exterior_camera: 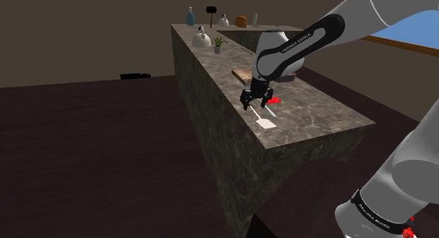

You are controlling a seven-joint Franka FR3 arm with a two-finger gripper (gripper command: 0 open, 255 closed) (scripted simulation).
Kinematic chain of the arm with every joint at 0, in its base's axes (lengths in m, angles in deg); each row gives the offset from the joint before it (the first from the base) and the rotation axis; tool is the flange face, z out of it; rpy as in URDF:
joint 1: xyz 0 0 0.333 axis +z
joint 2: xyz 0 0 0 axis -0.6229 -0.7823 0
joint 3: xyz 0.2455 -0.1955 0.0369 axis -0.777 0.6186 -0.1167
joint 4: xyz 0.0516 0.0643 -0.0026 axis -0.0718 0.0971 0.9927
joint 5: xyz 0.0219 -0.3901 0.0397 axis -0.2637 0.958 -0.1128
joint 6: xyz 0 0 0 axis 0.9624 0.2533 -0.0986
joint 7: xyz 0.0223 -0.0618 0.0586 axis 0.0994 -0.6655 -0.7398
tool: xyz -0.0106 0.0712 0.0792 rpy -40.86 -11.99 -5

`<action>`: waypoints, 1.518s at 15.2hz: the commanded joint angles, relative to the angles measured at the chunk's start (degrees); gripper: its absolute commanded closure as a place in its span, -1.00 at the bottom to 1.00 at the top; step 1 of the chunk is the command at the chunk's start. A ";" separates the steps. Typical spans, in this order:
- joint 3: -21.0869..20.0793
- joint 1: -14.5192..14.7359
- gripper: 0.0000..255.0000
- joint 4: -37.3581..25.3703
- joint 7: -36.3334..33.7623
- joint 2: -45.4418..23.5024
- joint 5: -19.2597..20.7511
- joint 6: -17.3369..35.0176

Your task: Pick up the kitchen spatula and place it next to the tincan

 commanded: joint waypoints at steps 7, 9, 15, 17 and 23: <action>0.00 0.00 1.00 0.03 -0.01 -0.04 0.00 0.08; 0.00 0.00 1.00 0.03 -0.01 -0.04 0.00 0.08; 0.00 0.00 1.00 -0.23 0.02 0.46 -0.02 -0.67; -0.01 0.01 1.00 -0.80 0.08 1.41 -0.07 -2.20; -0.02 0.02 1.00 -2.81 0.22 4.01 -0.19 -6.81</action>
